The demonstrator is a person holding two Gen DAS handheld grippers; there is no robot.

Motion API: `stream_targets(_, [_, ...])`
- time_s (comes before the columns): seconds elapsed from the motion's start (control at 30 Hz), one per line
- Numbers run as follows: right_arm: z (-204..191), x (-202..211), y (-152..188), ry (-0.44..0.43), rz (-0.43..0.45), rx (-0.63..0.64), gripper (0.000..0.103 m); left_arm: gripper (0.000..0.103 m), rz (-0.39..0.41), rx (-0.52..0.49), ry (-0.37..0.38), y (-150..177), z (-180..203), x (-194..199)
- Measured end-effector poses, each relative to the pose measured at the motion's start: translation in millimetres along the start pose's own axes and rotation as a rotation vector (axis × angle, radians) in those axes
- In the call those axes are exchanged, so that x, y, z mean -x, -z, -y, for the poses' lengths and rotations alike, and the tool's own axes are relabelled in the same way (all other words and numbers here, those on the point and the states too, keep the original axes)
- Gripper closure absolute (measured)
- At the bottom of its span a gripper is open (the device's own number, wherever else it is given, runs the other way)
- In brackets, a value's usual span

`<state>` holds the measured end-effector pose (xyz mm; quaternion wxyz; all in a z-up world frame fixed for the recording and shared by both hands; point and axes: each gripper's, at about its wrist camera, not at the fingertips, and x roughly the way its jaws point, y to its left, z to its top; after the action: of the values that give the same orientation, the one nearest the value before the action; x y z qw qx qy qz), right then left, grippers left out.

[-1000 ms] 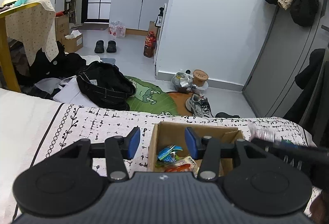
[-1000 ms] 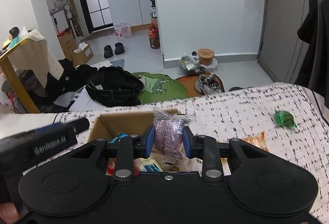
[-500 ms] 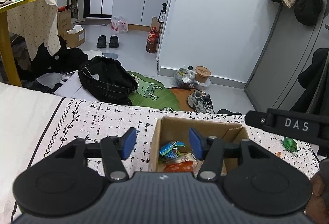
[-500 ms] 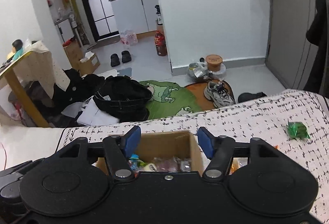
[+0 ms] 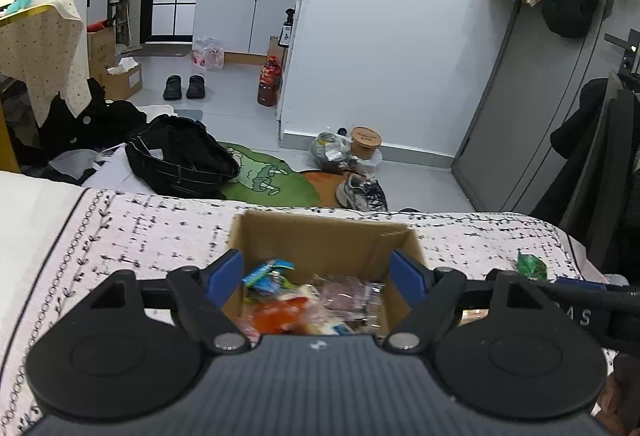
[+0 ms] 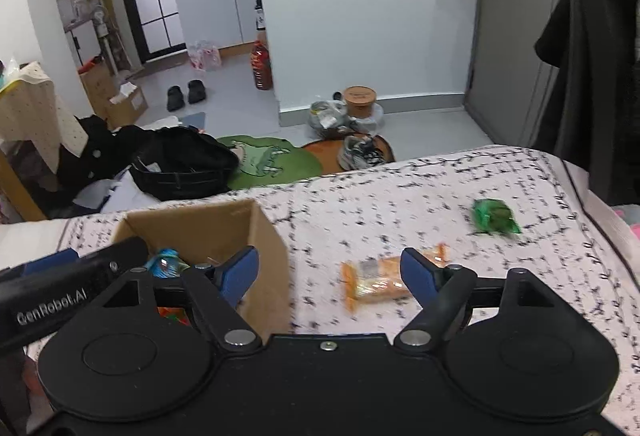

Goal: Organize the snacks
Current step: 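Move both tools back over the cracker pack and green candy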

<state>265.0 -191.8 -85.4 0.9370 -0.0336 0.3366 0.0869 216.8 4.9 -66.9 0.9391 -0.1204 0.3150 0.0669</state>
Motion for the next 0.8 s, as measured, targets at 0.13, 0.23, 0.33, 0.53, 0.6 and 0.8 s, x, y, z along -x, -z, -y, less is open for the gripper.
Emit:
stream_targets(0.13, [13,6,2,0.018,0.004,0.004,0.022,0.023,-0.002,-0.013,0.017,2,12,-1])
stream_targets(0.23, [21,10,4,0.03,0.001,-0.006,0.021,0.022,-0.009,-0.027,0.028,2,21,-3])
stream_targets(0.33, [29,14,7,0.036,-0.006,-0.007,0.019,0.022,-0.02,-0.044,0.045,5,30,-4])
stream_targets(0.53, [53,22,10,0.061,-0.004,-0.026,0.007,0.021,-0.02,-0.051,0.097,9,49,-3])
stream_targets(0.6, [65,23,11,0.07,-0.002,-0.046,0.001,0.018,-0.018,-0.066,0.116,9,57,-2])
stream_targets(0.8, [101,23,16,0.091,-0.019,-0.108,0.0,0.013,-0.027,-0.115,0.178,15,81,-3])
